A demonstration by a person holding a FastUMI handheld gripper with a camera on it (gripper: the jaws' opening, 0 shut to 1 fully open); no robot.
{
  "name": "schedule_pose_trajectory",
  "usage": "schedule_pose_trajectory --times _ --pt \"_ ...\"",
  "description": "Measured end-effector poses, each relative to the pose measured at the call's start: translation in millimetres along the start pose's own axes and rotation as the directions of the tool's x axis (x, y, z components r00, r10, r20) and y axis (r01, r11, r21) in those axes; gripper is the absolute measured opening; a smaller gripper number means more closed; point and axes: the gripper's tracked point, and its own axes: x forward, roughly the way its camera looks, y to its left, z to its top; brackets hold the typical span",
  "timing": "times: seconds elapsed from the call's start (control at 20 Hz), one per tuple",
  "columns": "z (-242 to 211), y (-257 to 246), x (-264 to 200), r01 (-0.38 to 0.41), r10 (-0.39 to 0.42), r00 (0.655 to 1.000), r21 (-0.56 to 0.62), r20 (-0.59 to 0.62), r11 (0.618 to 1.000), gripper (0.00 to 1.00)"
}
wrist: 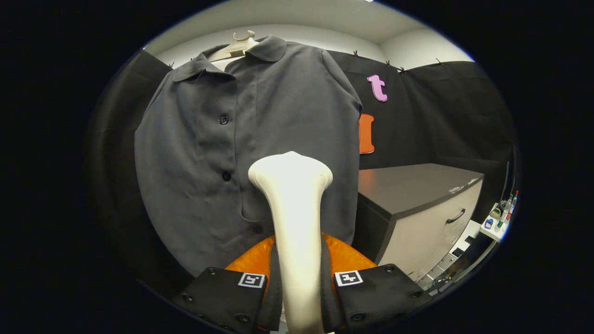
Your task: Iron the clothes twice with a garment steamer, once on the left side and once on the right side.
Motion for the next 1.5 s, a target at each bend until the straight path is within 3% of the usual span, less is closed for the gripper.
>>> schedule_pose_trajectory --times 1.0,1.2,1.5 --pt "-113 -20 -15 0.046 -0.042 0.979 0.011 -0.199 0.999 0.41" --pt "-119 -19 -20 0.044 -0.04 0.976 0.016 -0.214 0.999 0.41" --pt "-89 -10 -32 0.024 -0.021 0.987 0.017 -0.159 1.0 0.41"
